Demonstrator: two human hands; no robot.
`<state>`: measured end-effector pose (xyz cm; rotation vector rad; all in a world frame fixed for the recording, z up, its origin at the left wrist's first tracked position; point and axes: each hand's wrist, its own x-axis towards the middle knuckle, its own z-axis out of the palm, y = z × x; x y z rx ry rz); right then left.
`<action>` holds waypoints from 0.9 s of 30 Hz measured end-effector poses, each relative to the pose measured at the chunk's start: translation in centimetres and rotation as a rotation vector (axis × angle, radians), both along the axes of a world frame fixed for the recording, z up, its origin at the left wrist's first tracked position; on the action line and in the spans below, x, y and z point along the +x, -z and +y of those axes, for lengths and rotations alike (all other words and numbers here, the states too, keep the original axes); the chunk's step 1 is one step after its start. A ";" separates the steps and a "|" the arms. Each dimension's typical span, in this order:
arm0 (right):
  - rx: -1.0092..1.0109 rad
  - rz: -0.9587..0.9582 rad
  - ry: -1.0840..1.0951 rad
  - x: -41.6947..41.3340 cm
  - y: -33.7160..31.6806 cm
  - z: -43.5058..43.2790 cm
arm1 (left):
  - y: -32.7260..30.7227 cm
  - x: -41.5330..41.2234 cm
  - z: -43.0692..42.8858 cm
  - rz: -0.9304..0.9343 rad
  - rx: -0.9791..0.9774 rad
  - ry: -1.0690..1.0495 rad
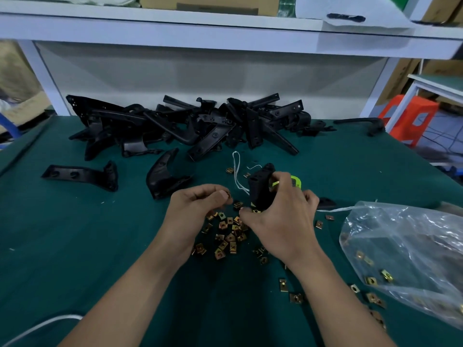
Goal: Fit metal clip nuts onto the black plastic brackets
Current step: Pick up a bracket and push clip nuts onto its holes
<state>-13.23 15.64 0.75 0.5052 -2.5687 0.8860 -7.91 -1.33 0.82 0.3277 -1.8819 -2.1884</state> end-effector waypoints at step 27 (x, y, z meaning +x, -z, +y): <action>0.230 0.128 -0.223 0.1 0.5 0.0 | -0.1 0.2 0.6 0.028 0.150 0.057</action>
